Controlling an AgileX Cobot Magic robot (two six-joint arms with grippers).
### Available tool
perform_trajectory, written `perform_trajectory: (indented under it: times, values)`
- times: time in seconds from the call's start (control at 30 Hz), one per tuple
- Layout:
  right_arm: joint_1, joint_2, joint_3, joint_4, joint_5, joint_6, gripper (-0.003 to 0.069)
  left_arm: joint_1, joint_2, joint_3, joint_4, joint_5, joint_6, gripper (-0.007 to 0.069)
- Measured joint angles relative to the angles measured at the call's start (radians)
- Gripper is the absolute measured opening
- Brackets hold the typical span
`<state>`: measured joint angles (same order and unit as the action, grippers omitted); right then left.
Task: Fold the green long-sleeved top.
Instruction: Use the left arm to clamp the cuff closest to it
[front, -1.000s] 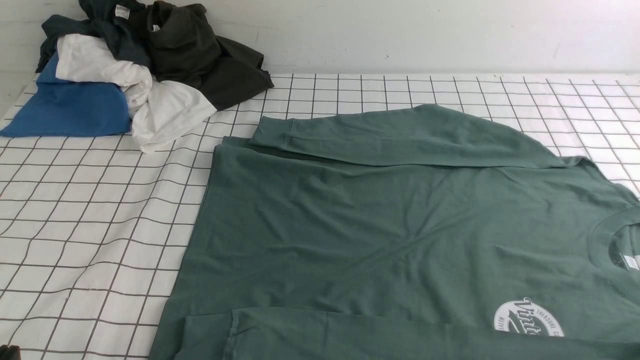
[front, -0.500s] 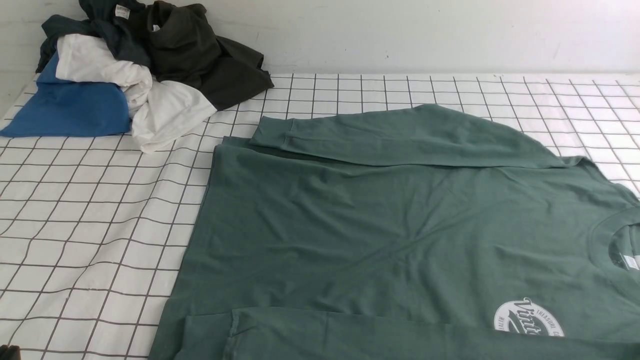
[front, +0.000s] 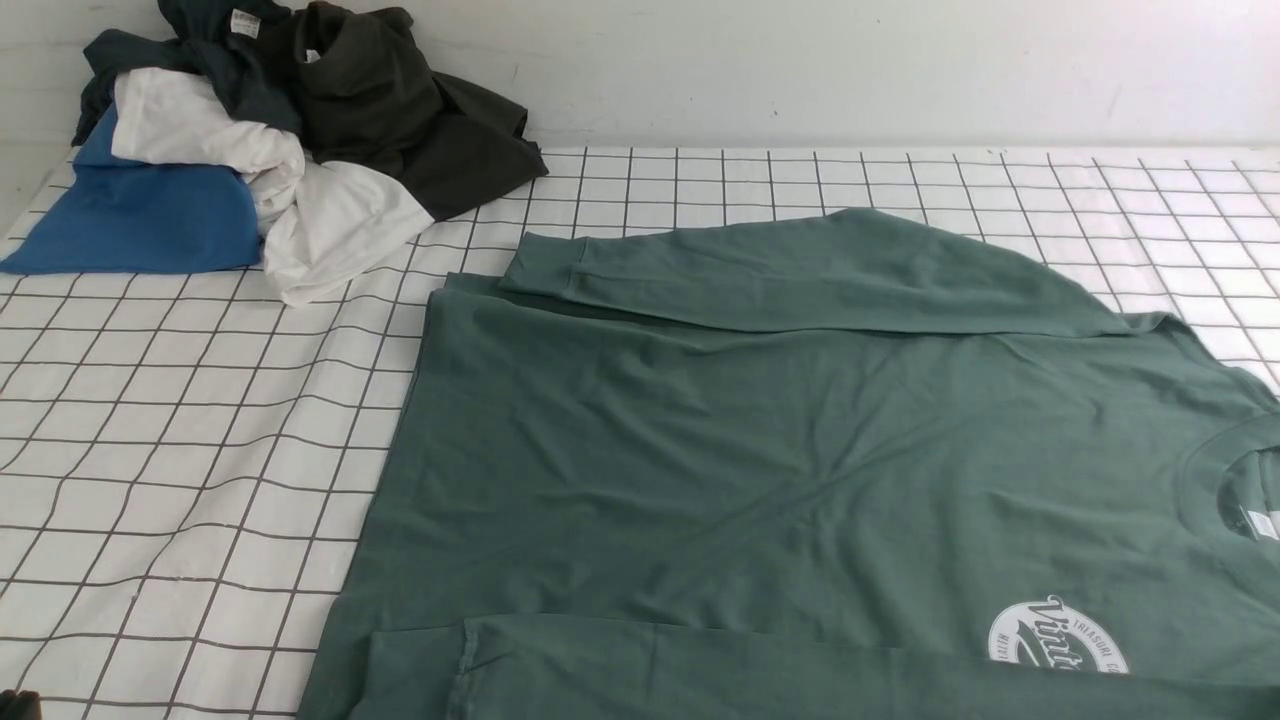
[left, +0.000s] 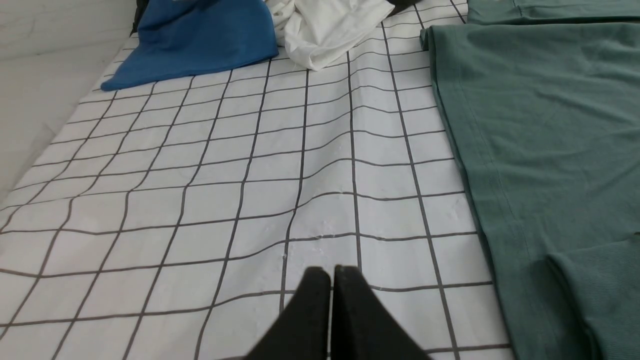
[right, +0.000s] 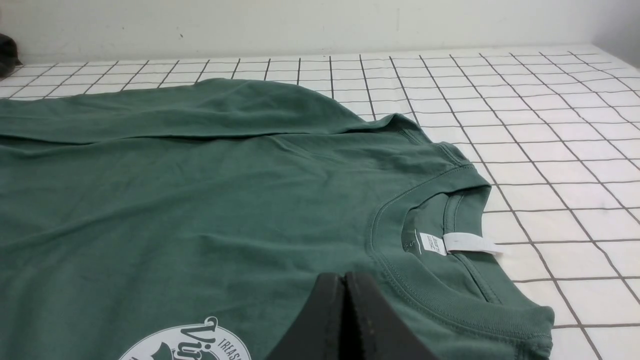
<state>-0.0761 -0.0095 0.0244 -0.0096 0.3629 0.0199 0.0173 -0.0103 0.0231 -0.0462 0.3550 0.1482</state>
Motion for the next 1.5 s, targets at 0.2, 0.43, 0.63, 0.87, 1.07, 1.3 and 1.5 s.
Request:
perform_trajectory:
  times: [0.2,0.43,0.63,0.87,1.07,1.3,1.5]
  values:
    - [0.0,0.0,0.0,0.003,0.0,0.0,-0.0014,0.0,0.0,0.0,0.0,0.0,0.0,-0.0008]
    - [0.0,0.0,0.0,0.01,0.0,0.0,-0.0014,0.0,0.0,0.0,-0.002,-0.005,0.008,-0.0008]
    - [0.0,0.0,0.0,0.01,0.0,0.0,-0.0014,0.0,0.0,0.004,-0.371,-0.063,-0.177,-0.0008]
    - [0.0,0.0,0.0,0.01,0.0,0.0,-0.0014,0.0,0.0,0.004,-0.881,-0.099,-0.313,-0.0008]
    - [0.0,0.0,0.0,0.022,-0.001,0.001,-0.0014,0.0,0.0,0.004,-0.961,-0.108,-0.263,-0.0008]
    - [0.0,0.0,0.003,0.355,-0.043,0.106,-0.0014,0.0,0.0,0.004,-1.002,-0.106,-0.259,-0.0008]
    - [0.0,0.0,0.003,0.848,-0.099,0.251,-0.0014,0.0,0.0,-0.073,-1.017,0.022,-0.017,-0.0007]
